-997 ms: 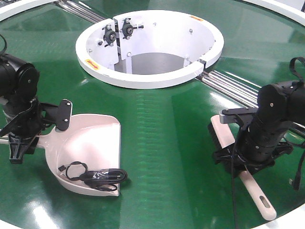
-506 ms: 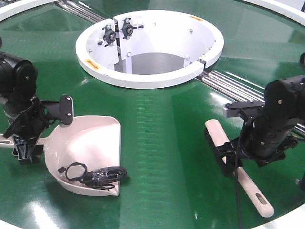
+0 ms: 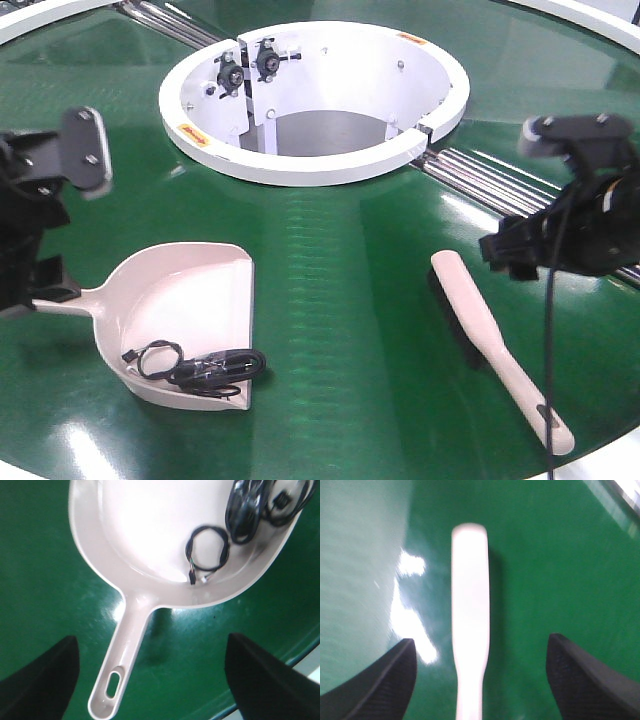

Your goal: Clean and inspect green conveyor with broom and dustpan

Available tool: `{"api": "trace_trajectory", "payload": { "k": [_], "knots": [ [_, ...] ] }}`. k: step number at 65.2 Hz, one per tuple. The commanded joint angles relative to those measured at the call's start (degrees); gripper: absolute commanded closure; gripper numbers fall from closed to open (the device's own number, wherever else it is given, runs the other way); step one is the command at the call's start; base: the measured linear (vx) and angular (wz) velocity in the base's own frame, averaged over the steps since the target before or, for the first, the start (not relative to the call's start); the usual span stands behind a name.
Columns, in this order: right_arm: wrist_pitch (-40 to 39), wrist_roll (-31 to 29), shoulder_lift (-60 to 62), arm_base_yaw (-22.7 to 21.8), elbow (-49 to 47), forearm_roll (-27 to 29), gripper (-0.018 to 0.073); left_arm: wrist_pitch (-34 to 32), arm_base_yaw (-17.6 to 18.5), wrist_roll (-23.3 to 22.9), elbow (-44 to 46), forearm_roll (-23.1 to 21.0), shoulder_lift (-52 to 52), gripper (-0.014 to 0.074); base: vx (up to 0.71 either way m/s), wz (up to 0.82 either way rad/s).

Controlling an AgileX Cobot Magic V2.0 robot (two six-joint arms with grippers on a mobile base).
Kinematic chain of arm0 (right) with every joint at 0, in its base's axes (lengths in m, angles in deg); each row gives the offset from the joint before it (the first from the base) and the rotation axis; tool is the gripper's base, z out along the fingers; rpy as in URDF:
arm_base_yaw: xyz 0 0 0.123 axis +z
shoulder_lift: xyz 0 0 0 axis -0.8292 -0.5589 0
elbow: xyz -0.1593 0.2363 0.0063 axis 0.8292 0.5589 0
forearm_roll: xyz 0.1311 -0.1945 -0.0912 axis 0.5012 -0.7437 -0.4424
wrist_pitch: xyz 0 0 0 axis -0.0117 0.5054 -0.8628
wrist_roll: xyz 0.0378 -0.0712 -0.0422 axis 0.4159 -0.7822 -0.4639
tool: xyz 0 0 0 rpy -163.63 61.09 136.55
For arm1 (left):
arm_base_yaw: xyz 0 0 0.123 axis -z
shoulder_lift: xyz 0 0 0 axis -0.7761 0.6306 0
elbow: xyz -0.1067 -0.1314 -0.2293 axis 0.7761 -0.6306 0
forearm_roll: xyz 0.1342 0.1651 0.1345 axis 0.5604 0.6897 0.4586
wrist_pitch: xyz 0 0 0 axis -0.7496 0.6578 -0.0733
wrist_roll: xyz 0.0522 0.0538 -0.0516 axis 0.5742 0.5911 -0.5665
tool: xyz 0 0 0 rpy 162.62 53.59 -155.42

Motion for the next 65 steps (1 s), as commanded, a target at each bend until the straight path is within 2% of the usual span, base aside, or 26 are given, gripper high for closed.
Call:
{"api": "trace_trajectory", "payload": {
  "k": [1,8,17,26,32,36,46,56,65],
  "knots": [
    [-4.78,-2.17,5.98,-0.12,-1.15,-0.28,0.0033,-0.49,0.29,-2.10,1.47,-5.87,-6.78,0.0029,0.00,0.00],
    [-4.69,-2.72,11.07,-0.12,-1.10,0.90,0.0033,-1.55,0.29,-10.17,1.47,-11.64,-11.11,0.0041,0.00,0.00],
    [-6.89,-2.72,19.05,-0.12,1.68,1.42,0.0033,-4.65,0.29,-17.34,1.47,-14.24,-14.73,0.0066,0.00,0.00],
    [-13.26,-2.66,28.56,-0.12,8.46,1.14,0.0033,-4.41,0.23,-24.68,1.47,-11.76,-17.63,0.0106,0.00,0.00],
    [-17.20,-2.65,34.80,-0.12,13.39,1.12,0.0033,-4.00,0.23,-32.57,1.14,-8.67,-19.67,0.0145,0.00,0.00],
    [-19.42,-2.71,38.46,-0.12,16.49,0.94,0.0033,-6.05,0.23,-36.56,-1.07,-7.50,-21.35,0.0174,0.00,0.00],
    [-24.58,-2.77,47.44,-0.12,24.41,0.41,0.0033,-21.63,0.23,-41.25,-14.10,-8.77,-28.90,0.0253,0.00,0.00],
    [-29.92,-2.58,55.87,-0.12,32.71,-0.05,0.0033,-39.23,0.23,-41.21,-32.97,-11.66,-40.13,0.0324,0.00,0.00],
    [-33.01,-2.63,62.83,-0.12,38.59,0.72,0.0033,-48.65,0.23,-41.21,-45.28,-13.00,-50.77,0.0368,0.00,0.00]
  ]
}}
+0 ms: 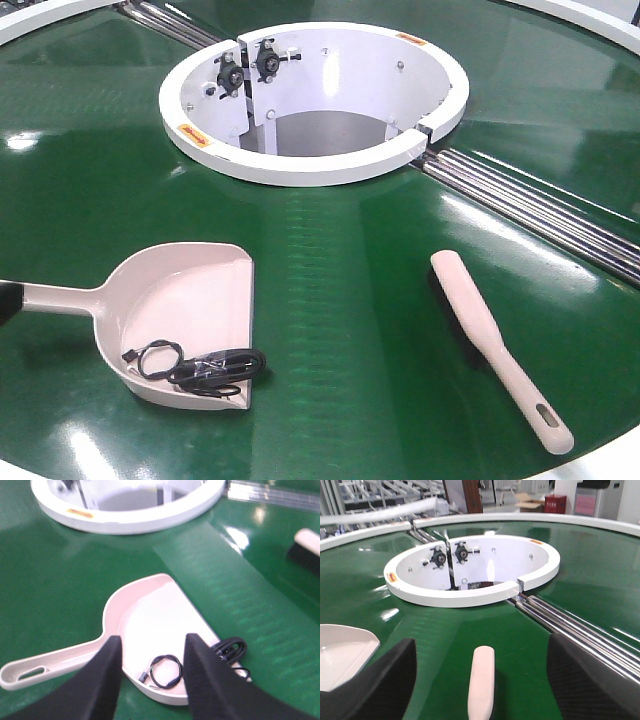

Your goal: Clean and inspect green conveyor with broom and dustpan

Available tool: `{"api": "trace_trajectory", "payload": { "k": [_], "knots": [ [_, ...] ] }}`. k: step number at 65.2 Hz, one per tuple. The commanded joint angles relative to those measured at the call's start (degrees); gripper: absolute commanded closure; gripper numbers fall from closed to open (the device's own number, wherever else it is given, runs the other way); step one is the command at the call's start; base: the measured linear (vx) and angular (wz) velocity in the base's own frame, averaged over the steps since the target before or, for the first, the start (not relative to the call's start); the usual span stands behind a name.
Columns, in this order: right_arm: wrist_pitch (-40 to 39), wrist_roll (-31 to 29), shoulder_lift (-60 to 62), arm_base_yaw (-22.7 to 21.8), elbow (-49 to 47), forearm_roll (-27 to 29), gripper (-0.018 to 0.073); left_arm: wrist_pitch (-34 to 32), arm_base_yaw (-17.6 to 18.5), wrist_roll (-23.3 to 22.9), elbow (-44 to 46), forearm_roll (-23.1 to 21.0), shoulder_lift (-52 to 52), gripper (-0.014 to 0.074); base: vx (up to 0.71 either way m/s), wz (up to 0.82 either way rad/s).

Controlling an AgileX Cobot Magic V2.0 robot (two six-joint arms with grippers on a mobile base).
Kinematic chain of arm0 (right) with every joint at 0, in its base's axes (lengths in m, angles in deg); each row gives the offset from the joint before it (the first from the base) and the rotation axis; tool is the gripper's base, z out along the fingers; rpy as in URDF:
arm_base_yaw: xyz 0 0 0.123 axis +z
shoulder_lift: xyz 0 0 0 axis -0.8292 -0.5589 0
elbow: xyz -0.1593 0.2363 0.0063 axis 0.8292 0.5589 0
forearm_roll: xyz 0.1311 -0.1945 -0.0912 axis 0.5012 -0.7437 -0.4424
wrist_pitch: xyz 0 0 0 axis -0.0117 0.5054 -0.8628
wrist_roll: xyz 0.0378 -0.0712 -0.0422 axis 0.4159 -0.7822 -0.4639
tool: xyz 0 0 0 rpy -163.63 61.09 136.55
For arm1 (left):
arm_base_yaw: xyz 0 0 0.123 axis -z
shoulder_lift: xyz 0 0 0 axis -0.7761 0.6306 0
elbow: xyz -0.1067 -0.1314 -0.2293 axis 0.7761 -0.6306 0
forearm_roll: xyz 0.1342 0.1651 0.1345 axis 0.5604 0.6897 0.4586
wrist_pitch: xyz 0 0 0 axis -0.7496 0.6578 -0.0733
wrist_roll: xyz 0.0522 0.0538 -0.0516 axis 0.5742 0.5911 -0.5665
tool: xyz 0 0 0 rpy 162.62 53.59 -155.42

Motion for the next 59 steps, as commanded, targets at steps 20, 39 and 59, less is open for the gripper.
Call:
{"api": "trace_trajectory", "payload": {
  "k": [20,39,59],
  "knots": [
    [-10.16,-1.10,6.49,-0.12,8.99,-1.10,0.0124,-19.42,0.23,-0.72,-19.63,-1.59,-18.69,0.0380,0.00,0.00],
    [-10.73,-2.67,6.49,-0.12,8.99,0.03,0.0569,-20.55,0.23,-0.72,-20.06,-1.59,-18.70,0.0592,0.00,0.00],
    [-10.79,-2.67,6.49,-0.12,8.99,0.09,0.0568,-22.40,0.23,-0.69,-20.06,-1.60,-18.70,0.0604,0.00,0.00]
  ]
}}
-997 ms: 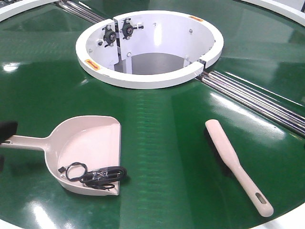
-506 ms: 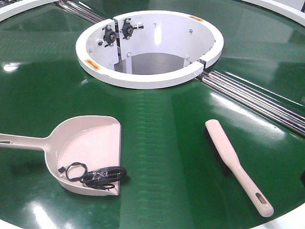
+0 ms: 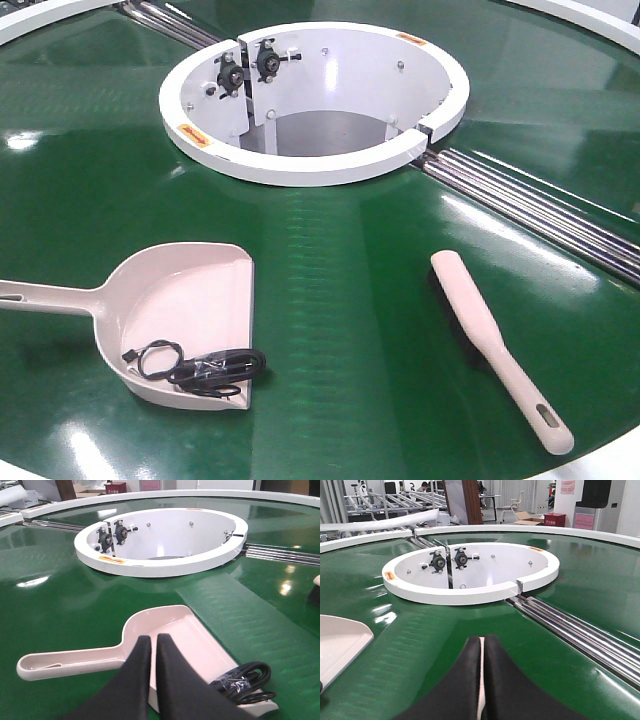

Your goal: Clean and inspect green conveyor with broom and dustpan

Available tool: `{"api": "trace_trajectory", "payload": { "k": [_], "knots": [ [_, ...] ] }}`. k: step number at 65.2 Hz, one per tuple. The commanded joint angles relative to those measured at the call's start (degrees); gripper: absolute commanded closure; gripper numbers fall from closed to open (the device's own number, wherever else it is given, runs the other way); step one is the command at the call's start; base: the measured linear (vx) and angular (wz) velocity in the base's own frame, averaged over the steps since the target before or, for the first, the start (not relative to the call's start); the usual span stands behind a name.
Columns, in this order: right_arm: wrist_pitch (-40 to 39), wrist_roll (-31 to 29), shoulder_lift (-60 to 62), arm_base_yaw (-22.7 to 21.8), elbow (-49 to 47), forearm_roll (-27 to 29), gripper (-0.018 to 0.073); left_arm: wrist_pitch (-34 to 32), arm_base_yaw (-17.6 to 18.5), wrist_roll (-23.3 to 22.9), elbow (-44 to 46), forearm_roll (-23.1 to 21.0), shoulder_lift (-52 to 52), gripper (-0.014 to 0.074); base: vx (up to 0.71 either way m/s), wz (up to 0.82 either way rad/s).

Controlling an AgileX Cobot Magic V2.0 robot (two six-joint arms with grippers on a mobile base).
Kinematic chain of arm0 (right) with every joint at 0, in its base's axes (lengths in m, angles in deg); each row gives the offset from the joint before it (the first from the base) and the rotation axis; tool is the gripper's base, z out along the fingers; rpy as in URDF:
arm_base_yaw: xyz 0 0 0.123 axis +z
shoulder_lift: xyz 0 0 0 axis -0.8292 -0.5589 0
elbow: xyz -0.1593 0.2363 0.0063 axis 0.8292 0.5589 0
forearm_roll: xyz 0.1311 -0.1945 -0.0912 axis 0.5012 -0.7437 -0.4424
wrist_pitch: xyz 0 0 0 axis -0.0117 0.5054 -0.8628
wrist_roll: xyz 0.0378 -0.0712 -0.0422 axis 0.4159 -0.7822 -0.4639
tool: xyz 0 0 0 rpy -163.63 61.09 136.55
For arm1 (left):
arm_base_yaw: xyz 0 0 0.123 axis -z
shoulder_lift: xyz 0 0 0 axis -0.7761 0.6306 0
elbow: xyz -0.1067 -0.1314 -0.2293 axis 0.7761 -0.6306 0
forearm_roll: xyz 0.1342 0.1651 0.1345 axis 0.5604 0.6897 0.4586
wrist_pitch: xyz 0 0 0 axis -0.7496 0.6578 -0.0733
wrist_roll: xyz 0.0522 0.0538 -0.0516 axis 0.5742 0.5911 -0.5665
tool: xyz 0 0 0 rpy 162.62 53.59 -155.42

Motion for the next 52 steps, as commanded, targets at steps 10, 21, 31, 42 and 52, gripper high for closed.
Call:
{"api": "trace_trajectory", "payload": {
  "k": [10,21,31,42,52],
  "knots": [
    [-4.65,-0.71,-0.69,-0.12,-1.59,-0.17,0.0568,-4.58,0.23,-0.52,1.44,-0.84,0.45,0.0604,0.00,0.00],
    [-4.65,-0.71,-0.69,-0.12,-1.59,-0.17,0.0568,-4.58,0.23,-0.52,1.44,-0.84,0.45,0.0604,0.00,0.00],
    [-4.65,-0.71,-0.69,-0.12,-1.59,-0.17,0.0568,-4.58,0.23,-0.52,1.44,-0.84,0.45,0.0604,0.00,0.00],
    [-4.65,-0.71,-0.69,-0.12,-1.59,-0.17,0.0568,-4.59,0.23,-0.52,1.24,-0.84,0.45,0.0603,0.00,0.00],
    [-4.65,-0.71,-0.69,-0.12,-1.59,-0.17,0.0568,-6.54,0.23,-0.68,-0.67,4.37,-1.44,0.0603,0.00,0.00]
  ]
}}
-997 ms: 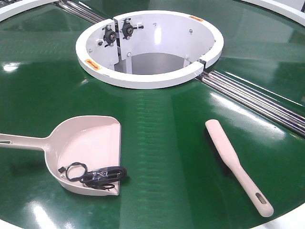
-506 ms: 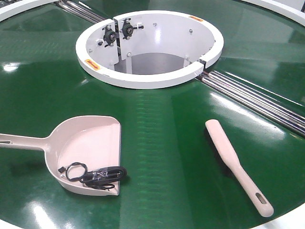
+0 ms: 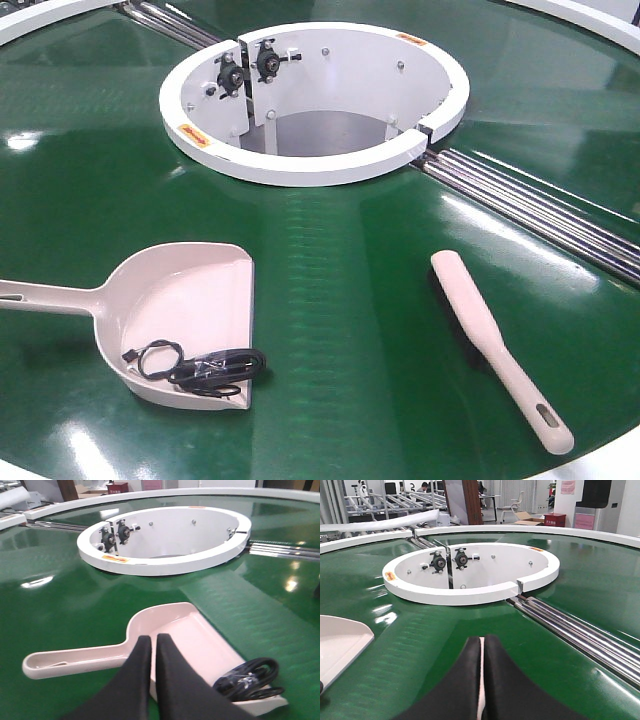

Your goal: Clean and inspect green conveyor with broom and dustpan

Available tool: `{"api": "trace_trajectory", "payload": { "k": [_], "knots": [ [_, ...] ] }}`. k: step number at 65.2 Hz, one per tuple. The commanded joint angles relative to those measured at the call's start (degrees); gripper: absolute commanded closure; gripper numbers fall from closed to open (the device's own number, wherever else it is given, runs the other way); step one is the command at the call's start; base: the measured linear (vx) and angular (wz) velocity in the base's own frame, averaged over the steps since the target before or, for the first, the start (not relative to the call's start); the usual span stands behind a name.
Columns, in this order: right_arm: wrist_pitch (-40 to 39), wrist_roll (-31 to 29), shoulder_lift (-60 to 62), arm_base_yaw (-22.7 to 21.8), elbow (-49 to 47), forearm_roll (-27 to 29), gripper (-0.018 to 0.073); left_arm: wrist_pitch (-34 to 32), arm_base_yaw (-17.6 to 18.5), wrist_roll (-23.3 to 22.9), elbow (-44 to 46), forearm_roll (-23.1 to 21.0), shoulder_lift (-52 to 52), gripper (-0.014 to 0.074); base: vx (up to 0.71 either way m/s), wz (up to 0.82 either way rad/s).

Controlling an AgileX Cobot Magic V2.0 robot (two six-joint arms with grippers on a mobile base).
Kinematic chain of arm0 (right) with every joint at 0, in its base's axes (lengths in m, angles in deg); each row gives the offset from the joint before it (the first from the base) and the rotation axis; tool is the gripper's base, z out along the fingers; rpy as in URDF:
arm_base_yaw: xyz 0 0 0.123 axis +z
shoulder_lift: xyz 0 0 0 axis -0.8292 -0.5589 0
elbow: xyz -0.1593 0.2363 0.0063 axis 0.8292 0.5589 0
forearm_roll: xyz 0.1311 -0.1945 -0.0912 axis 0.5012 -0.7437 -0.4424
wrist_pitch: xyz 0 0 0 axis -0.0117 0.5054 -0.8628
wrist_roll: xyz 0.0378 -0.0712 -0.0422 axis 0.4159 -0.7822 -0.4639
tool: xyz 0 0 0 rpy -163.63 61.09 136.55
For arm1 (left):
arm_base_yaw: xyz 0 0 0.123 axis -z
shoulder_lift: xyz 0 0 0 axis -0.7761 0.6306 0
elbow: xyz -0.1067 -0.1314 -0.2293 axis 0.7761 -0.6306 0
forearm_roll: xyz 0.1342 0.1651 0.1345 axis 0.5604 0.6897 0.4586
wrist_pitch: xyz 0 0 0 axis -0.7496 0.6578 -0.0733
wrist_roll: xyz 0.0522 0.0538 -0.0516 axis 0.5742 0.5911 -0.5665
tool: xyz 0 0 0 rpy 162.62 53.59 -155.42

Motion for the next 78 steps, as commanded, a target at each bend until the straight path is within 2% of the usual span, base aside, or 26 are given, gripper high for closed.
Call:
{"api": "trace_trajectory", "payload": {
  "k": [1,7,16,23,25,28,37,78],
  "knots": [
    [-4.61,-0.71,-0.69,-0.12,-1.59,-0.29,0.0568,-5.34,0.18,-0.68,0.32,2.22,-1.33,0.0603,0.00,0.00],
    [-4.61,-0.71,-0.69,-0.12,-1.59,-0.29,0.0568,-6.91,-1.02,-4.73,-2.43,5.30,-5.00,0.0603,0.00,0.00],
    [-4.61,-0.71,-0.69,-0.12,-1.59,-0.34,0.0568,-9.98,-5.14,-19.01,-8.31,13.33,-11.06,0.0603,0.00,0.00],
    [-4.61,-0.71,-0.69,-0.12,-1.59,-0.34,0.0568,-14.91,-6.65,-22.62,-14.63,13.56,-15.26,0.0602,0.00,0.00],
    [-4.61,-0.71,-0.69,-0.12,-1.59,-0.34,0.0568,-15.20,-6.65,-23.10,-15.86,13.36,-16.68,0.0602,0.00,0.00],
    [-4.56,-0.71,-0.69,-0.12,-1.59,-0.34,0.0568,-11.33,-6.65,-23.10,-15.26,13.32,-18.00,0.0603,0.00,0.00],
    [-4.56,-0.71,-0.69,-0.12,-1.59,-0.34,0.0568,-9.39,-6.65,-23.00,-15.26,13.32,-17.64,0.0603,0.00,0.00],
    [-4.56,-0.71,-0.69,-0.12,-1.59,-0.34,0.0568,-9.45,-6.65,-23.06,-15.25,13.36,-17.64,0.0603,0.00,0.00]
  ]
}}
